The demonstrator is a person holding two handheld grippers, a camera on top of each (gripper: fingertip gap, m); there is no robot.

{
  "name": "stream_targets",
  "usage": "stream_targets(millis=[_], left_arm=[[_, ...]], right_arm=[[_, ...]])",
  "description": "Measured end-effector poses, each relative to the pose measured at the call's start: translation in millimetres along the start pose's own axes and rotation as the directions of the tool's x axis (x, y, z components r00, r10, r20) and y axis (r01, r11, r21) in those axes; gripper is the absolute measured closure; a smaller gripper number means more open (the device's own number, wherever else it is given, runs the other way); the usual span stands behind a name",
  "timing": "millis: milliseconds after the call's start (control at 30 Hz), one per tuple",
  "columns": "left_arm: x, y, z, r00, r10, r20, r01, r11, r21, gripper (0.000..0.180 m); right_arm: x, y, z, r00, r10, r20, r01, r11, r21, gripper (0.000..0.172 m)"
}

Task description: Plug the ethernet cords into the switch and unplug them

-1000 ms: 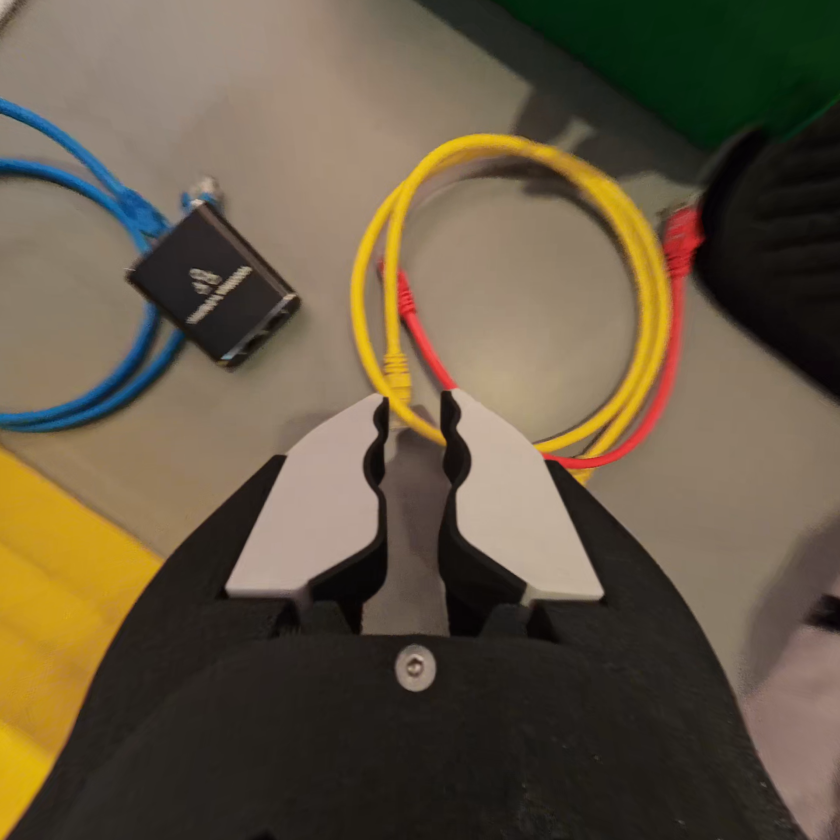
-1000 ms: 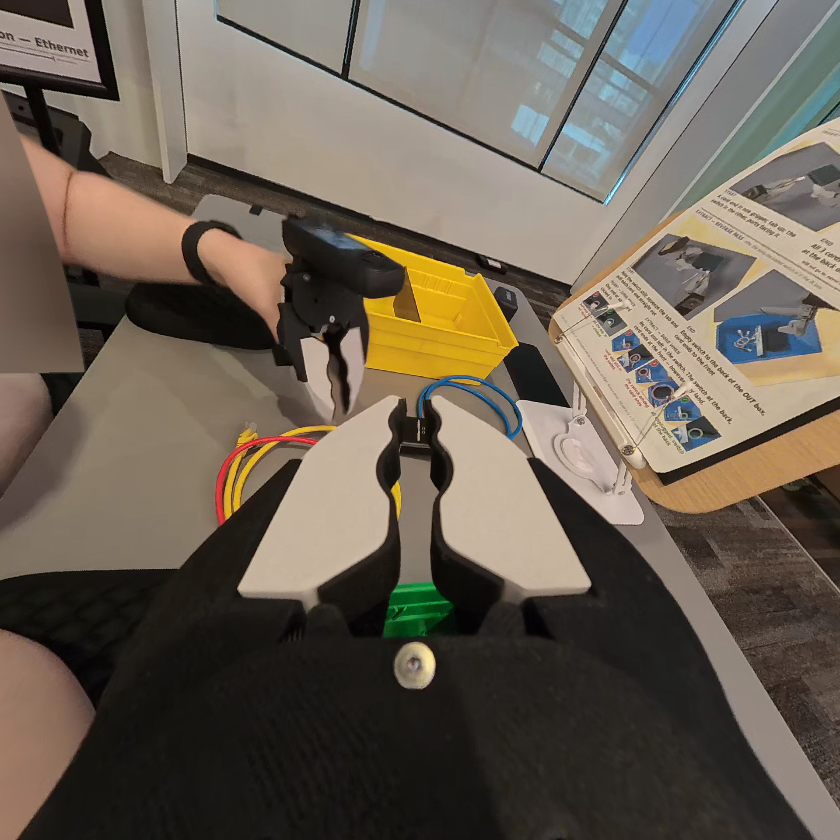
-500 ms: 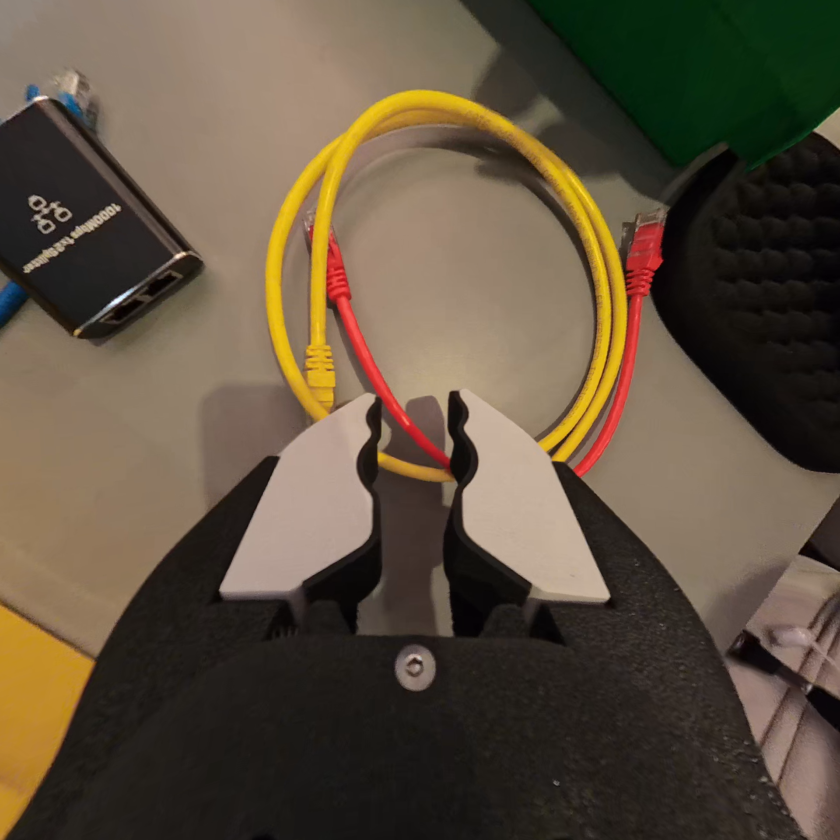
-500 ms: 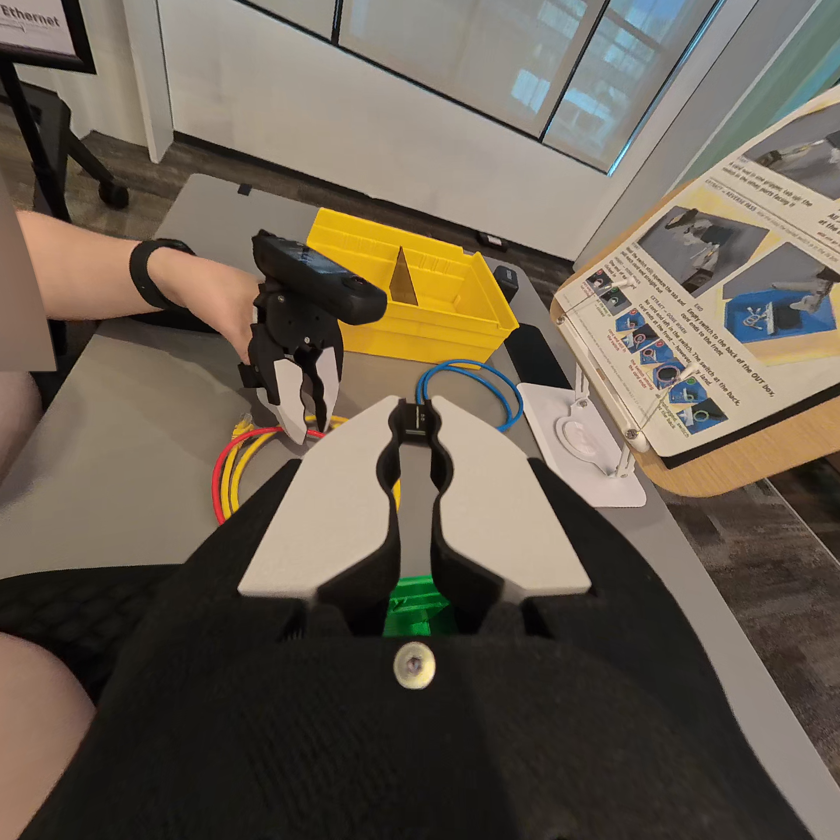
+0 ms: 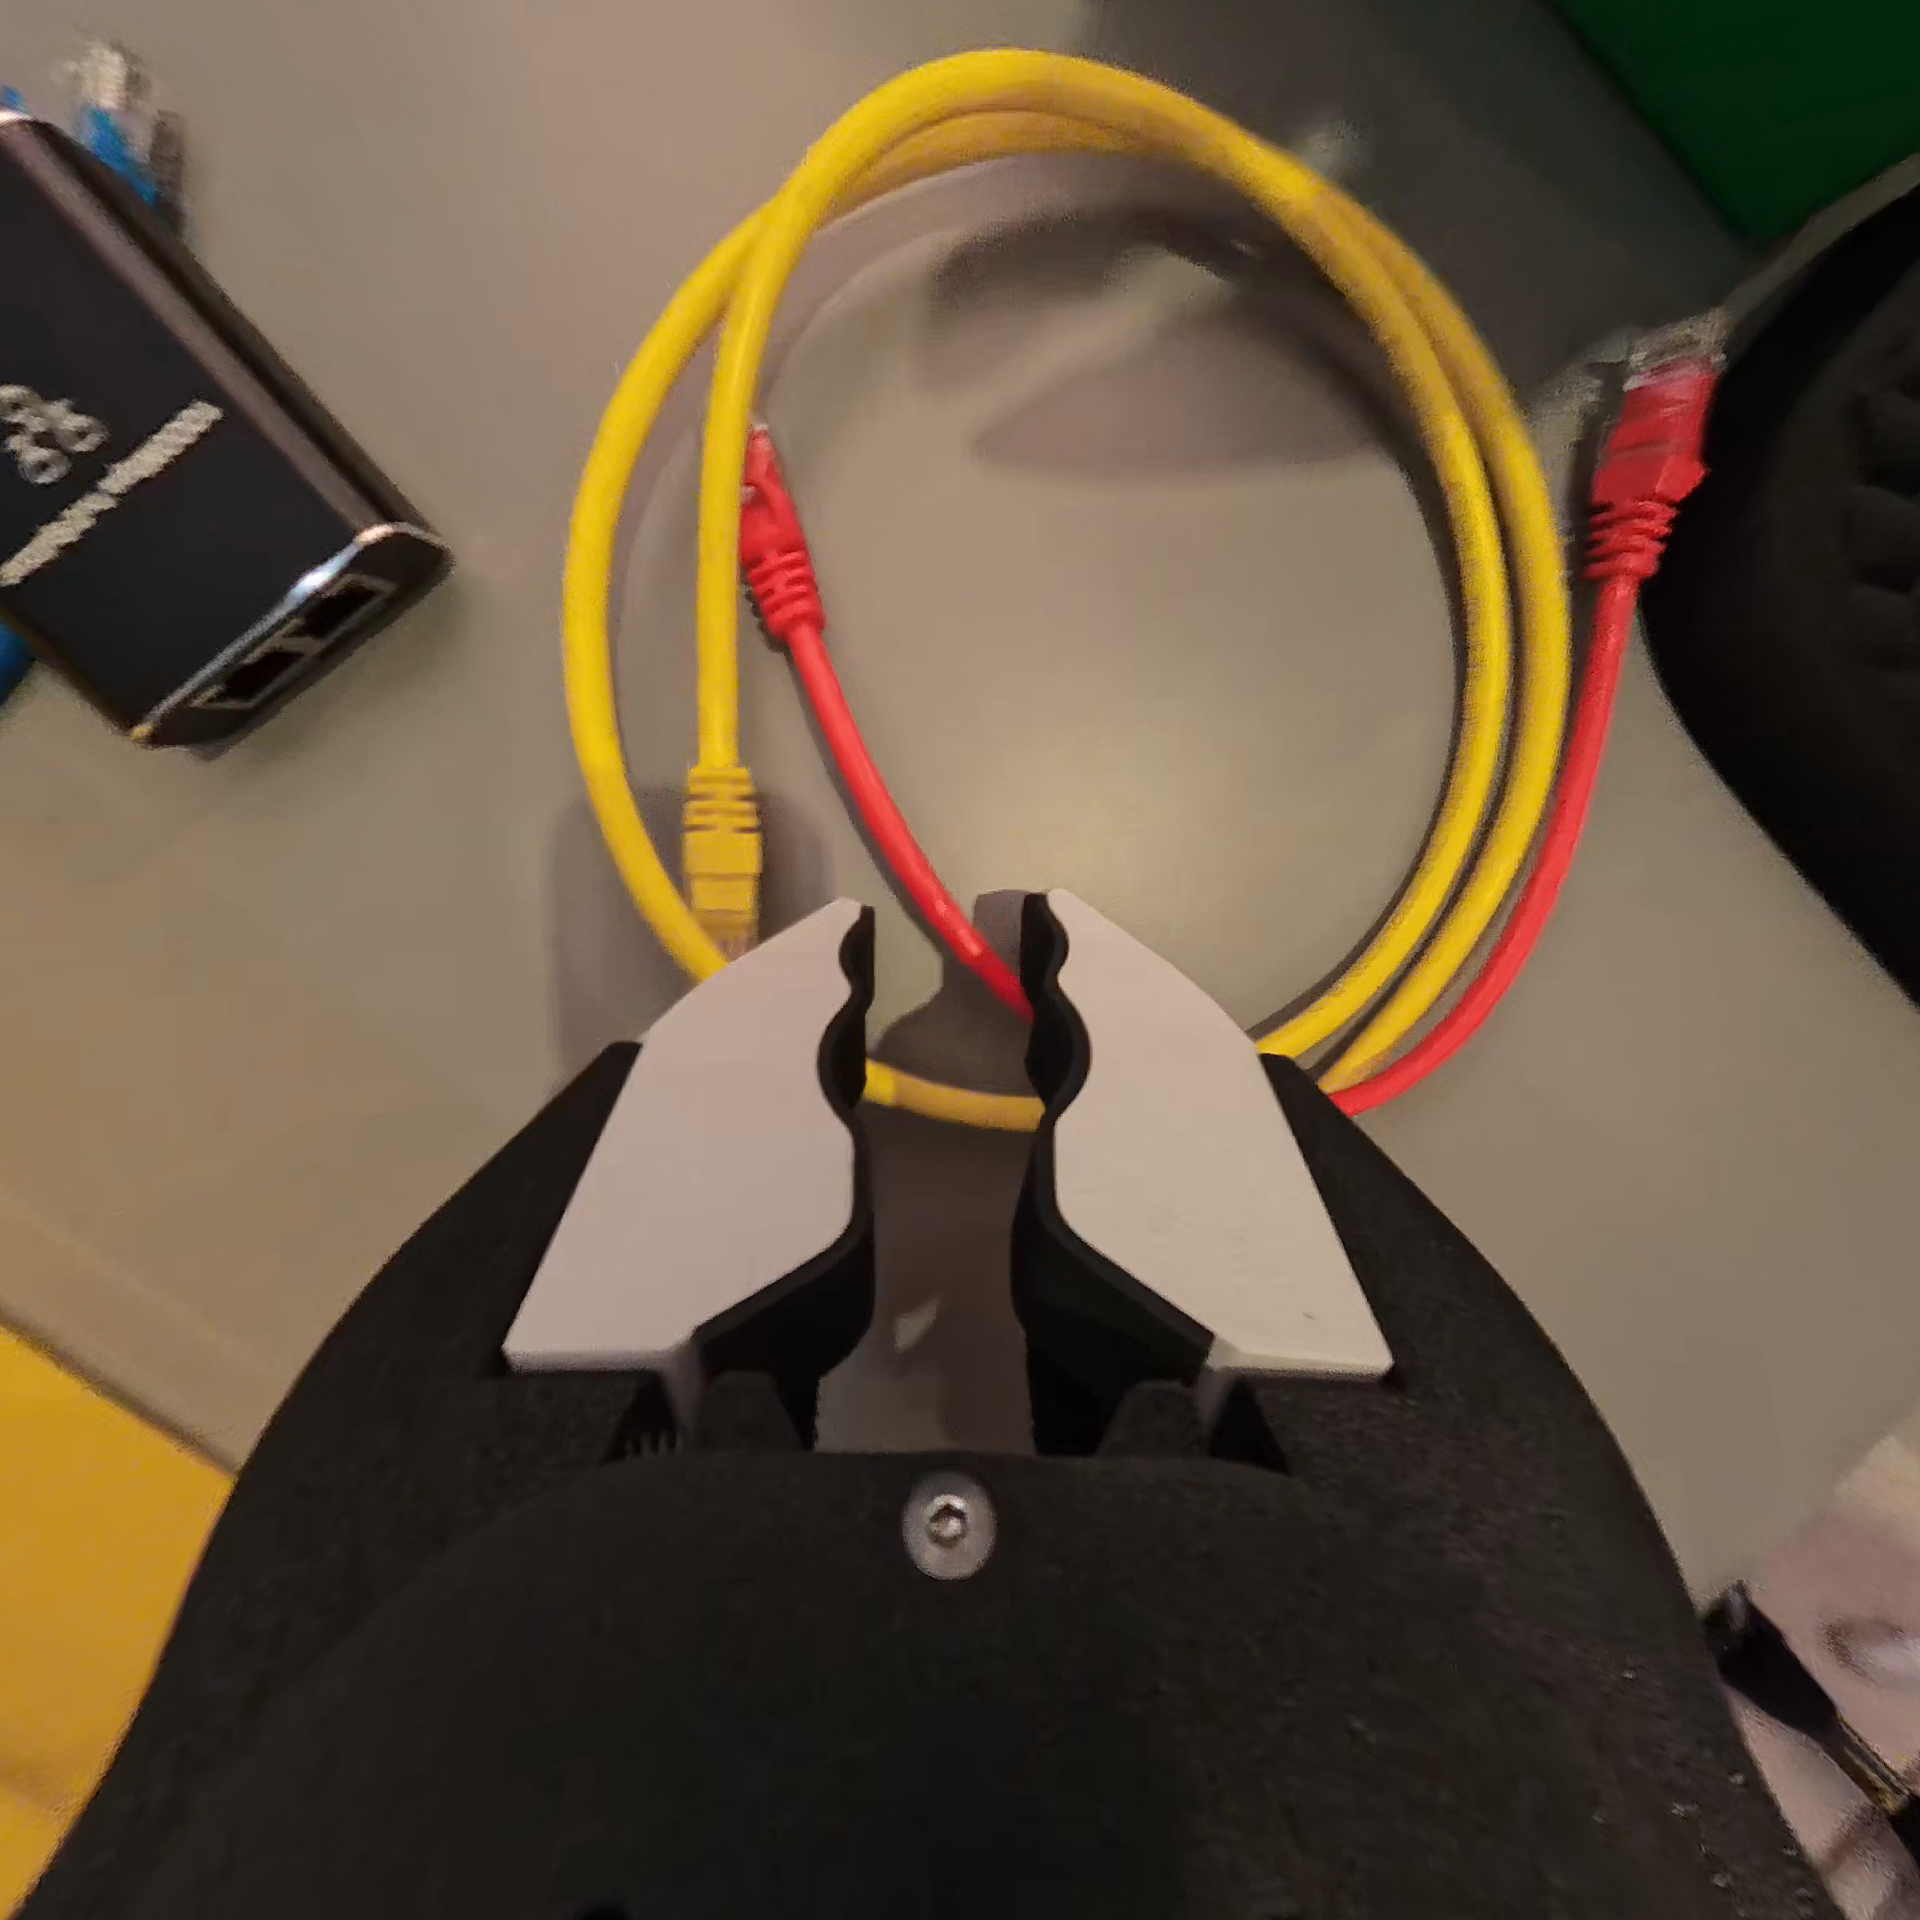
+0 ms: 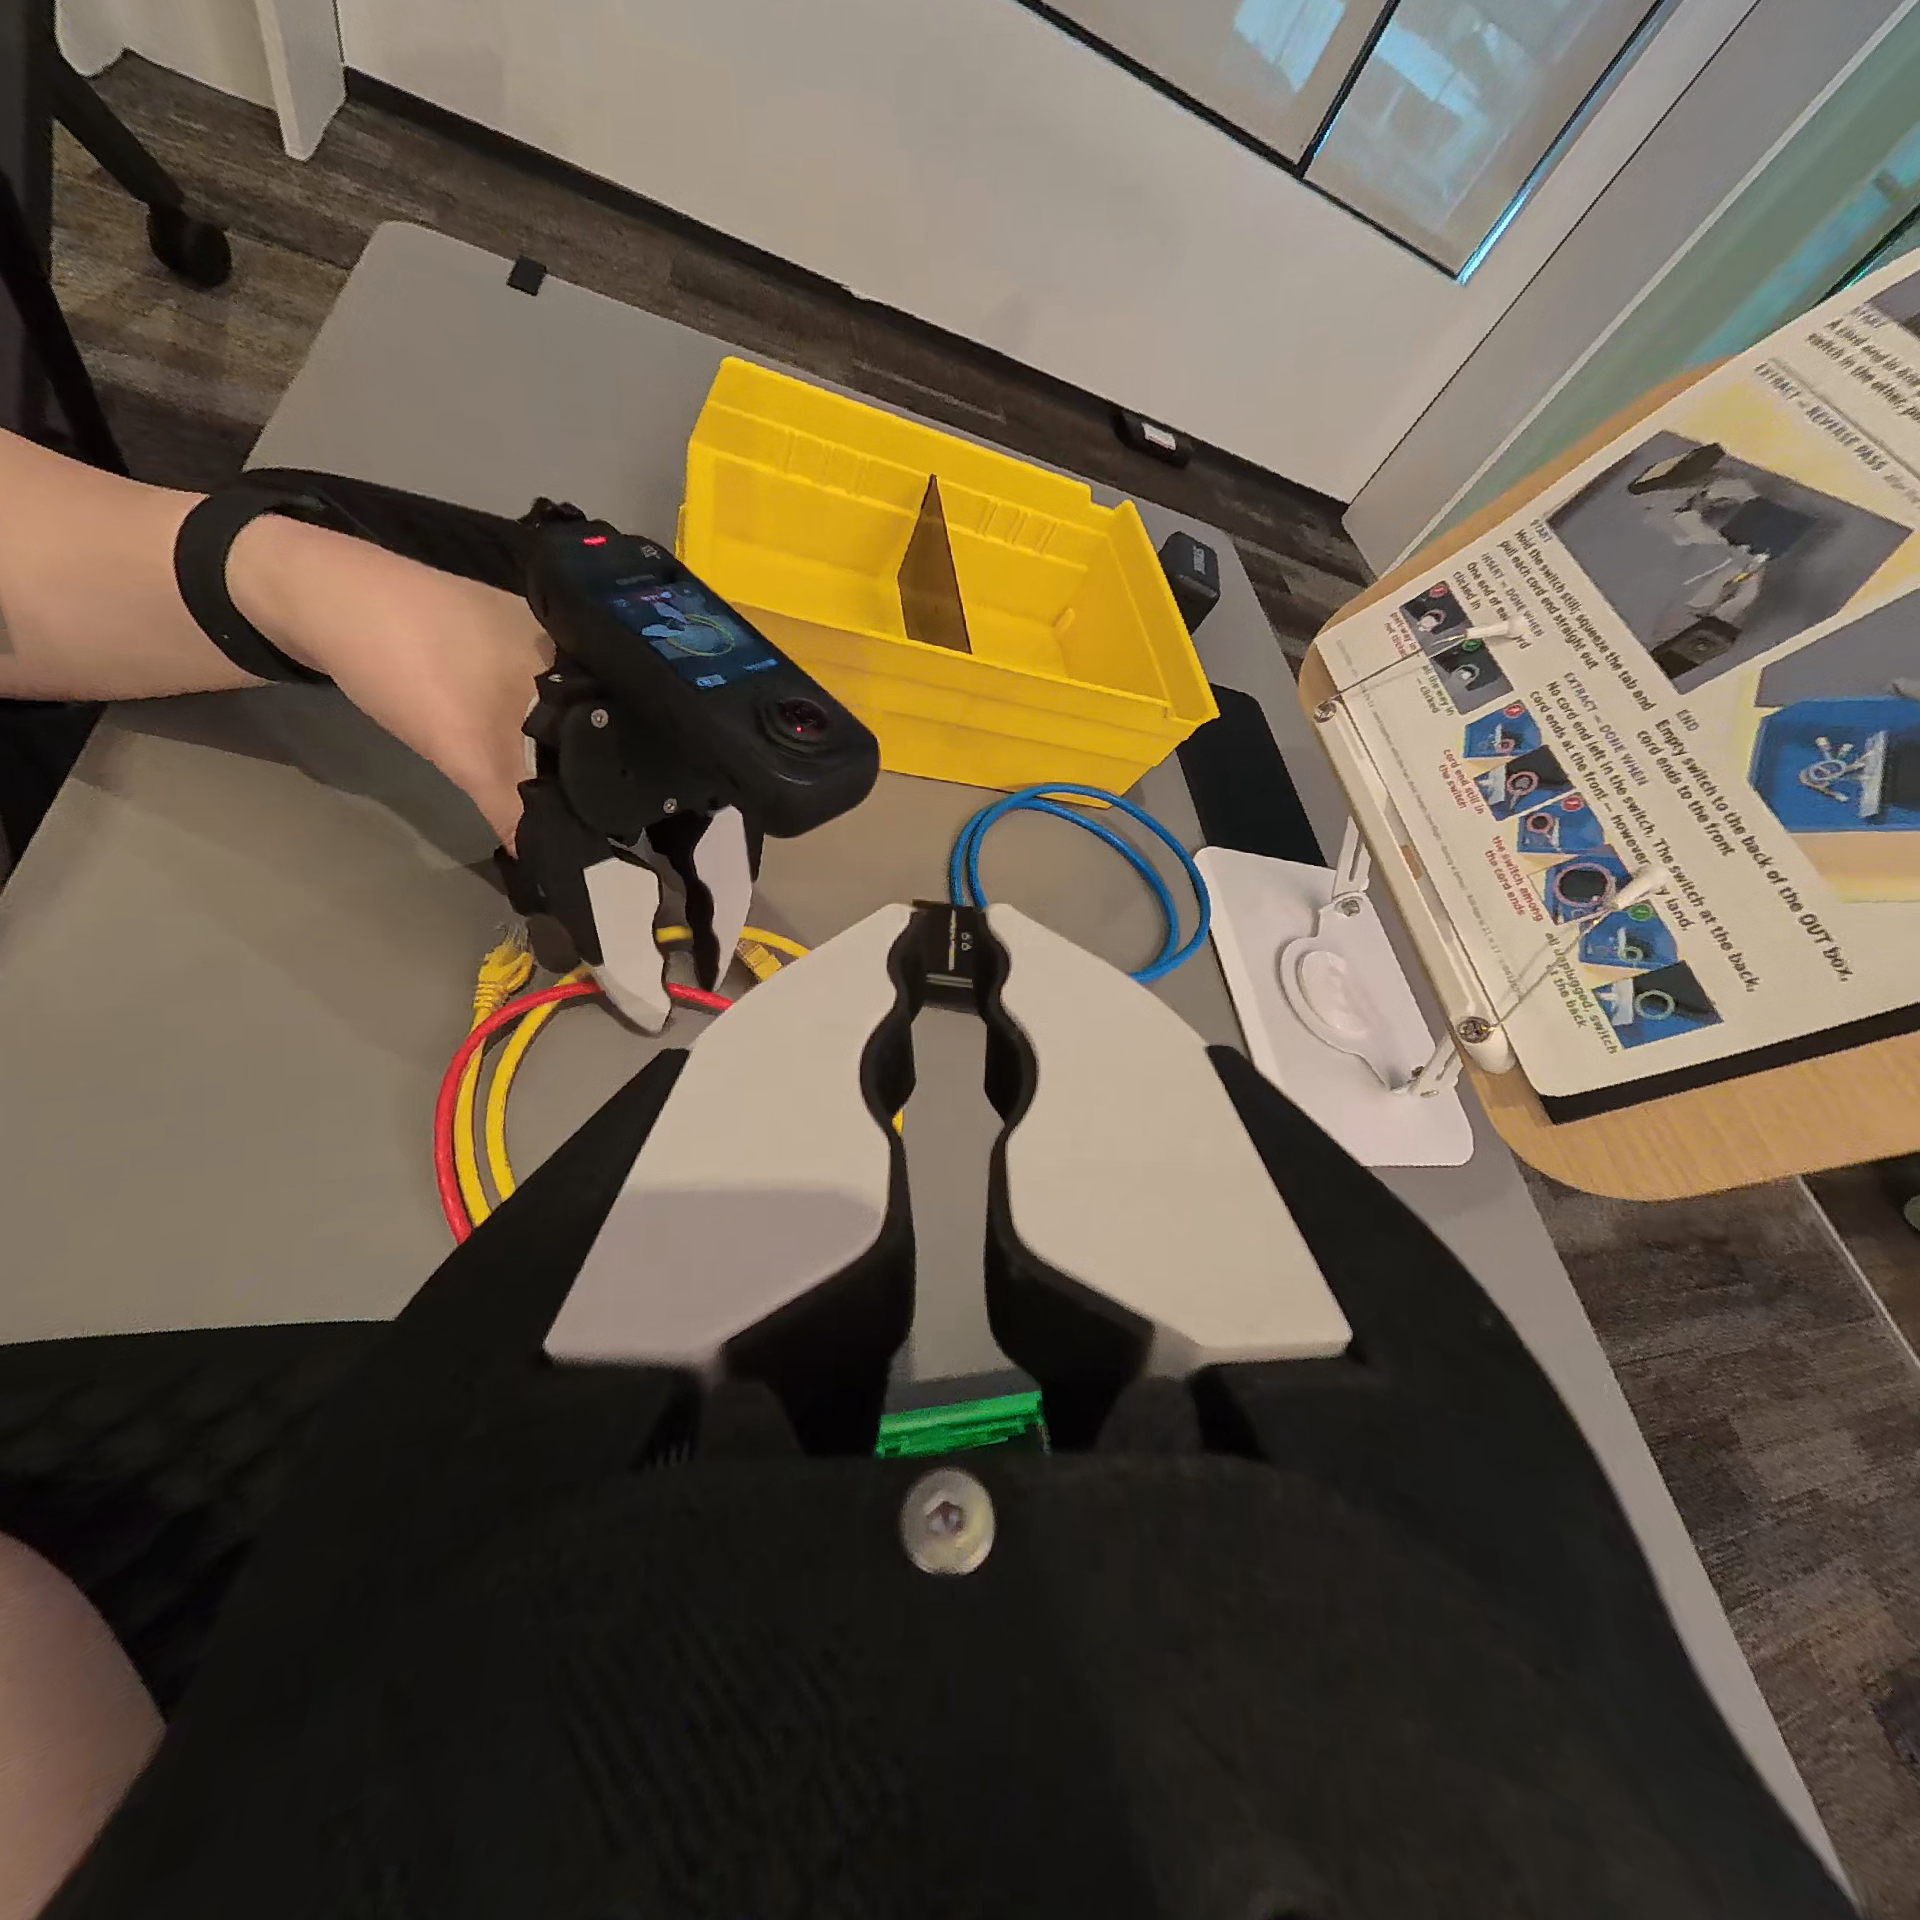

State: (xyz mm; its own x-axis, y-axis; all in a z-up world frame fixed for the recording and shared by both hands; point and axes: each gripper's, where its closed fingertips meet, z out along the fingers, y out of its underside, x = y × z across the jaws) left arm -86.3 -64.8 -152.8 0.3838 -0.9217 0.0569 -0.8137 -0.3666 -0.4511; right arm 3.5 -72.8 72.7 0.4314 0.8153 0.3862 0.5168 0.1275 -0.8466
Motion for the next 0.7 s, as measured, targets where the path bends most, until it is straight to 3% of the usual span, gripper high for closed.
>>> stream_targets(millis=[67, 300, 467, 600, 700], left_arm=[[7.4, -3.0, 4.0, 0.999, -0.005, -0.042, 0.005, 1.000, 0.000, 0.154], [-3.2, -11.8, 6.5, 0.997, 0.044, 0.068, -0.047, 0.998, 0.037, 0.170], [-9.3, -10.9, -26.9, 0.996, 0.016, 0.088, -0.025, 0.995, 0.098, 0.174], [-6.3, -0.3, -49.1, 0.999, 0.004, 0.047, -0.007, 0.997, 0.078, 0.176], [-19.2, -8.0, -56.2, 0.995, -0.034, 0.097, 0.018, 0.987, 0.162, 0.176]], right_arm=[[-0.1, 4.7, 5.3, 1.000, 0.008, 0.011, -0.008, 1.000, -0.020, 0.163], [2.4, 10.7, 20.1, 0.996, 0.073, 0.041, -0.071, 0.996, -0.045, 0.163], [5.6, 3.5, 23.7, 0.988, 0.147, 0.050, -0.146, 0.989, -0.025, 0.160], [3.2, 0.9, 23.0, 0.988, 0.138, 0.067, -0.138, 0.990, -0.008, 0.160], [1.6, 1.4, 25.9, 0.982, 0.171, 0.083, -0.170, 0.985, -0.018, 0.160]])
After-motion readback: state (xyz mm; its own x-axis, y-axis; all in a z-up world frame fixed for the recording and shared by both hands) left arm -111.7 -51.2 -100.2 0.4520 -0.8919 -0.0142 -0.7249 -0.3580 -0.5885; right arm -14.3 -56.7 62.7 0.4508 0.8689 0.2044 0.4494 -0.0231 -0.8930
